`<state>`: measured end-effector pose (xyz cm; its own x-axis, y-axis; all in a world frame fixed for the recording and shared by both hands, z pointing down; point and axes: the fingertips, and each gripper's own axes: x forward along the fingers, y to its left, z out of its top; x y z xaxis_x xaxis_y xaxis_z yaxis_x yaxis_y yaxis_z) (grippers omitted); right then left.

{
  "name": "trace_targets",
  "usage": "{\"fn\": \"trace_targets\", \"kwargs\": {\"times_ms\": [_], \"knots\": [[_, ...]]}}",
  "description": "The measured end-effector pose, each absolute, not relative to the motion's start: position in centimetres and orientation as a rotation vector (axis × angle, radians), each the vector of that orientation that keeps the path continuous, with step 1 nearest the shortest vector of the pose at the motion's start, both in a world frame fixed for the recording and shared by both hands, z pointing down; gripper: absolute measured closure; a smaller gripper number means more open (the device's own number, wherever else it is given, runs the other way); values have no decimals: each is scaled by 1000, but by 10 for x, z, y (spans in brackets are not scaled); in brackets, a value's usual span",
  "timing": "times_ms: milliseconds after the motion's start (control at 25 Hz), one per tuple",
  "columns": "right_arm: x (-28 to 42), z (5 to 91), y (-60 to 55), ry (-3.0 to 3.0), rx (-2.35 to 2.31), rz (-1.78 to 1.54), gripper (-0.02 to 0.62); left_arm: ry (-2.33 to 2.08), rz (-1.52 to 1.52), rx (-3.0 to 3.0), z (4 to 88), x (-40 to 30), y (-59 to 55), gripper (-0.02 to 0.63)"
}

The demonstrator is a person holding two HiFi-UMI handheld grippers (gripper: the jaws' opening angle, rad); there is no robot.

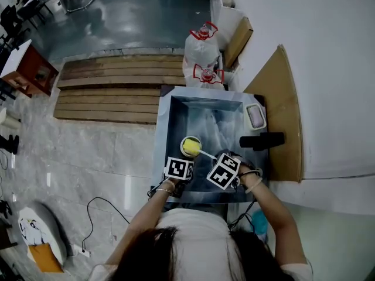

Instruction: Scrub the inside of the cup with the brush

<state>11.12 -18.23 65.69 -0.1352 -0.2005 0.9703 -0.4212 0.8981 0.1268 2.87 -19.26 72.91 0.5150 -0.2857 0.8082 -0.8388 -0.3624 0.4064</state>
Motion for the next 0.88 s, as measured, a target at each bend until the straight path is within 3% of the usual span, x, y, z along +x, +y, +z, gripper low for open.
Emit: {"fn": "trace_targets", "kwargs": {"times_ms": [880], "knots": [[111,656,-227,-1565,482,453,545,-946,809,1859,737,27,-198,545]]}}
